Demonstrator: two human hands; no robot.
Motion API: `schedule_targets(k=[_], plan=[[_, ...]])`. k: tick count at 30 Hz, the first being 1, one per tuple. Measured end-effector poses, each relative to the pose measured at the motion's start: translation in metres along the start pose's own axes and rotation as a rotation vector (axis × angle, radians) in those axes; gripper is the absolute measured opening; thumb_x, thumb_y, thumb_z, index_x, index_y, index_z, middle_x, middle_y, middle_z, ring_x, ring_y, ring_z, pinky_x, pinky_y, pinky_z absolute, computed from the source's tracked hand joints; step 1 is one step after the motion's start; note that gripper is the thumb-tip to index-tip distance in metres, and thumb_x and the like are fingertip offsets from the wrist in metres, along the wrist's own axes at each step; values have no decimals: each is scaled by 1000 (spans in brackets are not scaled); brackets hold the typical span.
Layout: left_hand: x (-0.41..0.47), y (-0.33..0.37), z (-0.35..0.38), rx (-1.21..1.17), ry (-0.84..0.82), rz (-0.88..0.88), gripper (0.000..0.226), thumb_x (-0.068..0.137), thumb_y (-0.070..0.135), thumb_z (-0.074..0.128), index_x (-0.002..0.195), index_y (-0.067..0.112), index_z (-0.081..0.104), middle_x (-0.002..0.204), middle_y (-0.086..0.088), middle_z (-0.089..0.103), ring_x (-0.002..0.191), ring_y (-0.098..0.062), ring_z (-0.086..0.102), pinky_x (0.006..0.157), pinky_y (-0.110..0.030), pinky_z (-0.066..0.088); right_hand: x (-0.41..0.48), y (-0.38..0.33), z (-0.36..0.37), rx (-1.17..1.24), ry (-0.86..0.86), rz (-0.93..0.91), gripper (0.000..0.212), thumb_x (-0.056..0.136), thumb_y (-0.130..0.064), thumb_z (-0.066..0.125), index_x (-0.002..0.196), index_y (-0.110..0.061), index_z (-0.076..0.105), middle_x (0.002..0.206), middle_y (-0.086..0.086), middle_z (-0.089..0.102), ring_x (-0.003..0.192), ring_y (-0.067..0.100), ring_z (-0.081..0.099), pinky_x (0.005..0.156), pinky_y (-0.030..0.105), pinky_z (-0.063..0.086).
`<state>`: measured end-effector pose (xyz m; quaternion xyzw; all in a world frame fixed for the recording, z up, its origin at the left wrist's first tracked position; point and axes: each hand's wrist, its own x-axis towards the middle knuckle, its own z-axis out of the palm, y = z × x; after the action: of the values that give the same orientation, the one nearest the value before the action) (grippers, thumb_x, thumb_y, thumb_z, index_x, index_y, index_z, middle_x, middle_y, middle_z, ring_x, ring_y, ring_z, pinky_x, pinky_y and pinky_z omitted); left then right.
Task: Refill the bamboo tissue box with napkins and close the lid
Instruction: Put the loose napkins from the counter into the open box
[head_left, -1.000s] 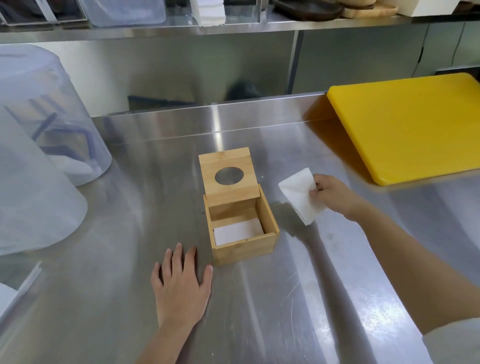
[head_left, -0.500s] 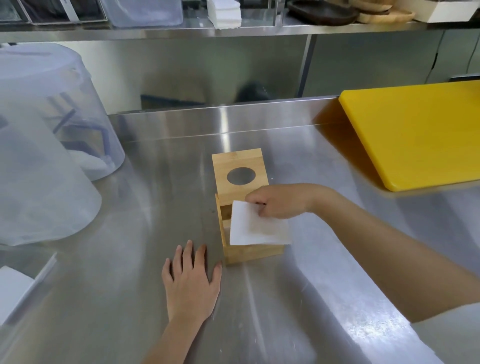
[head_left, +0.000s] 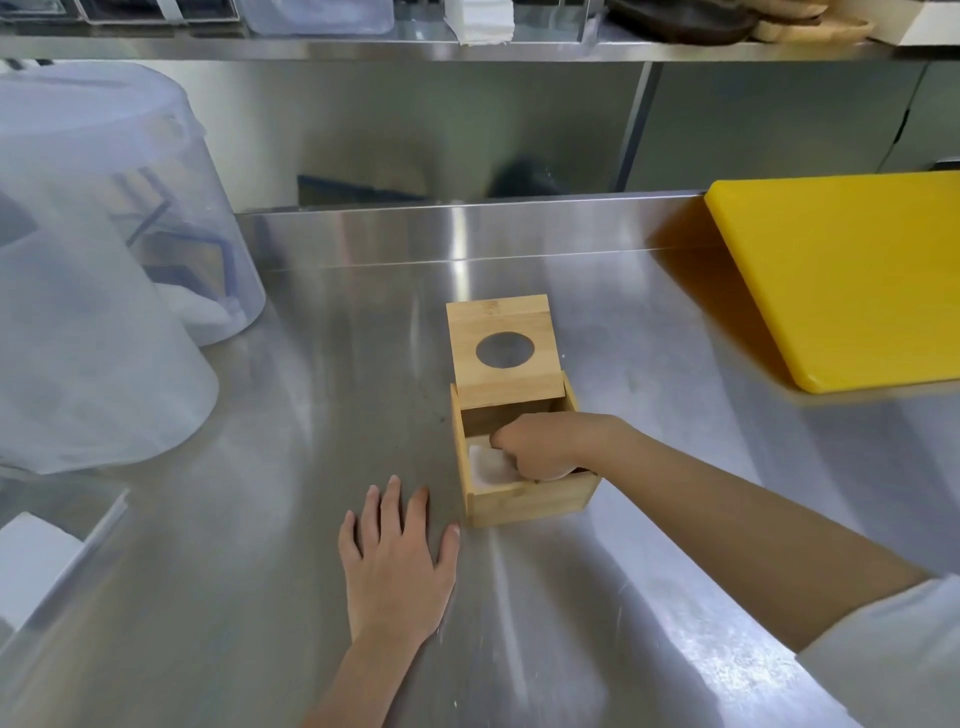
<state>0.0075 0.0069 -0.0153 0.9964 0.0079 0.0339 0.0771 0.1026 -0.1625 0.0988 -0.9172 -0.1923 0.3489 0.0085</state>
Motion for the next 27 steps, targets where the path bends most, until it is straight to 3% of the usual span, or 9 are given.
schedule_targets(k=[6, 10, 15, 20, 24, 27], plan=[[0, 0, -2, -7, -8, 0, 57, 83, 53, 30, 119, 19, 56, 132, -11, 56, 127, -31, 46, 102, -52, 37, 6, 3, 4, 8, 70, -19, 21, 90, -4, 40, 104, -4, 56, 91, 11, 58, 78, 25, 53, 68, 34, 45], [-1, -1, -2, -2, -13, 3, 56, 83, 53, 30, 119, 19, 57, 132, -10, 56, 127, -31, 47, 102, -51, 36, 7, 3, 7, -60, 185, -41, 26, 90, -10, 42, 114, -5, 52, 109, 14, 56, 97, 31, 56, 83, 42, 49], [2, 0, -3, -16, -6, 0, 56, 83, 53, 30, 119, 20, 57, 131, -11, 57, 126, -32, 47, 101, -52, 36, 3, 2, 3, -13, 227, -82, 14, 91, -13, 44, 99, -6, 53, 99, 13, 61, 87, 30, 58, 79, 45, 52], [0, 0, -2, -21, -19, -6, 58, 83, 53, 28, 121, 20, 55, 135, -10, 54, 129, -31, 43, 104, -51, 33, -3, 0, -5, 81, 50, -57, 25, 87, -3, 39, 102, -6, 58, 101, 12, 62, 84, 27, 55, 71, 39, 46], [1, 0, -3, -11, -36, -1, 58, 83, 54, 28, 121, 20, 56, 134, -10, 54, 129, -31, 44, 104, -52, 33, -3, -2, -4, 80, -98, -20, 39, 87, -7, 36, 118, -20, 57, 119, 9, 62, 105, 32, 59, 92, 49, 51], [2, 1, -5, -20, -40, 2, 59, 83, 55, 26, 122, 20, 55, 136, -10, 53, 130, -31, 42, 105, -51, 32, -4, -4, -6, 102, -109, -14, 39, 91, -11, 39, 125, -20, 54, 125, 6, 59, 110, 29, 57, 96, 44, 49]])
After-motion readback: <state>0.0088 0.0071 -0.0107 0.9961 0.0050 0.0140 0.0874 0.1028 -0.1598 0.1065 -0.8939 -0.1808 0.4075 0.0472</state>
